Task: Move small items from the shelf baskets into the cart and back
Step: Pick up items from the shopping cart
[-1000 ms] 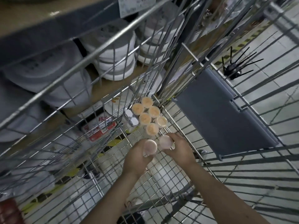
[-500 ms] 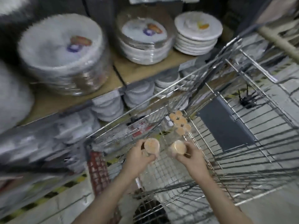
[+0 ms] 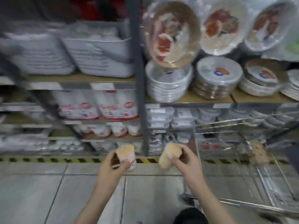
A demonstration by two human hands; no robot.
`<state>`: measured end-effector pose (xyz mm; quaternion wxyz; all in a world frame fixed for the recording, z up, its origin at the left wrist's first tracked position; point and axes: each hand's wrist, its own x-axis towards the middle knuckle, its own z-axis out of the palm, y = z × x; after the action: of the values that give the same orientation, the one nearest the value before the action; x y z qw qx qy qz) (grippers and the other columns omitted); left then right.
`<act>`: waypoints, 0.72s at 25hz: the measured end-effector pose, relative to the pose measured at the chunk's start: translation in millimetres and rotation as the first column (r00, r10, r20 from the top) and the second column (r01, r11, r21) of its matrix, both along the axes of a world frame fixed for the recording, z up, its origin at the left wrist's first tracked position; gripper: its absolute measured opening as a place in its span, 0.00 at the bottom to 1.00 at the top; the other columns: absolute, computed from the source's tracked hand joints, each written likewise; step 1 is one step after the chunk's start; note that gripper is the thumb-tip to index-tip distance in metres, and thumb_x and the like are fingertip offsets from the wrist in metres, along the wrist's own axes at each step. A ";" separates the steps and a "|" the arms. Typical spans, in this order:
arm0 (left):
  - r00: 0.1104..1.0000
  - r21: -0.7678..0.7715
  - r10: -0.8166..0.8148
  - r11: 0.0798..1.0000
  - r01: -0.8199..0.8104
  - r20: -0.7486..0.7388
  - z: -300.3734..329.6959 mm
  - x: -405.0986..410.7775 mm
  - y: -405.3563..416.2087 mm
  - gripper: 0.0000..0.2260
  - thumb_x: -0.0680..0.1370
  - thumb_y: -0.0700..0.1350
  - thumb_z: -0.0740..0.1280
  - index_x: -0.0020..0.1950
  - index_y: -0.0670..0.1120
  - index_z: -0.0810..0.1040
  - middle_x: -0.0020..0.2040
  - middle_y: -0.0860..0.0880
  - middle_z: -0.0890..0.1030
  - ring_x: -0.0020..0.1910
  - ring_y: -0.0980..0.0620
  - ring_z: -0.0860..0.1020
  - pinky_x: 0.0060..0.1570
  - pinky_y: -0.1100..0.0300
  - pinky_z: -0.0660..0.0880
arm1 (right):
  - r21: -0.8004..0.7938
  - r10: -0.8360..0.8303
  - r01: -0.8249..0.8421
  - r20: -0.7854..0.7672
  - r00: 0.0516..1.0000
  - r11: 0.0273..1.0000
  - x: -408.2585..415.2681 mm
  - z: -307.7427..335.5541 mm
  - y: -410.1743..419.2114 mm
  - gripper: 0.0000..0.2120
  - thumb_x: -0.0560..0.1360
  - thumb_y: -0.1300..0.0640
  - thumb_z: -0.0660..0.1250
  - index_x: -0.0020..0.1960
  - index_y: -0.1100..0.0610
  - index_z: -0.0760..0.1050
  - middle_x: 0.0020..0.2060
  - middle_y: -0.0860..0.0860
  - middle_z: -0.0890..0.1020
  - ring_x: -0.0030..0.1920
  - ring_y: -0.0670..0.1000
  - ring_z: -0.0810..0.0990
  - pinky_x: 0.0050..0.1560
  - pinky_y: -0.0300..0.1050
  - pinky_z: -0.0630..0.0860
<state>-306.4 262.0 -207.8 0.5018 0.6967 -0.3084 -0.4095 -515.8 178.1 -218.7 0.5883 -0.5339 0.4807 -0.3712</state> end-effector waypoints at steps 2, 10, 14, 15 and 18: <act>0.987 -0.021 0.162 0.987 -0.161 0.009 15.3 58.5 55.2 0.11 0.73 0.42 0.73 0.52 0.51 0.77 0.47 0.54 0.82 0.45 0.60 0.79 0.37 0.71 0.71 | -0.016 0.145 -0.145 0.021 0.989 0.989 68.5 13.8 23.3 0.14 0.70 0.66 0.72 0.51 0.52 0.78 0.42 0.43 0.84 0.44 0.39 0.80 0.47 0.37 0.77; 0.770 -0.126 0.637 0.768 -0.628 0.041 55.7 185.7 199.1 0.24 0.60 0.63 0.71 0.50 0.49 0.80 0.40 0.53 0.83 0.38 0.62 0.79 0.40 0.62 0.73 | -0.074 0.589 -0.587 0.006 0.808 0.806 266.4 58.0 87.0 0.11 0.72 0.62 0.70 0.52 0.51 0.78 0.42 0.36 0.83 0.43 0.35 0.79 0.42 0.30 0.74; 0.692 -0.155 0.722 0.683 -0.714 -0.010 59.4 233.7 200.9 0.20 0.65 0.58 0.75 0.51 0.50 0.80 0.44 0.51 0.84 0.45 0.54 0.81 0.46 0.53 0.77 | -0.074 0.682 -0.681 -0.008 0.731 0.729 331.5 64.4 77.7 0.12 0.72 0.61 0.70 0.51 0.46 0.78 0.44 0.36 0.83 0.45 0.35 0.80 0.45 0.31 0.76; 0.691 -0.167 0.723 0.680 -0.714 -0.011 61.5 246.4 193.9 0.19 0.66 0.56 0.74 0.52 0.48 0.80 0.45 0.50 0.84 0.45 0.52 0.81 0.46 0.55 0.78 | -0.076 0.697 -0.695 -0.009 0.717 0.715 348.2 66.2 72.5 0.12 0.72 0.61 0.70 0.51 0.46 0.78 0.45 0.36 0.83 0.46 0.36 0.80 0.45 0.32 0.76; 0.703 -0.198 0.711 0.689 -0.698 -0.004 73.0 295.4 159.8 0.20 0.65 0.56 0.69 0.53 0.48 0.80 0.44 0.51 0.84 0.43 0.56 0.81 0.40 0.66 0.75 | -0.112 0.725 -0.722 -0.020 0.688 0.682 407.2 76.4 48.5 0.12 0.70 0.55 0.74 0.52 0.46 0.79 0.47 0.39 0.83 0.49 0.38 0.80 0.47 0.36 0.76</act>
<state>-11.1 421.8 -134.8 0.6711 0.7264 -0.0720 -0.1296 -108.6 226.6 -142.3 0.6627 -0.7071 0.2017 -0.1420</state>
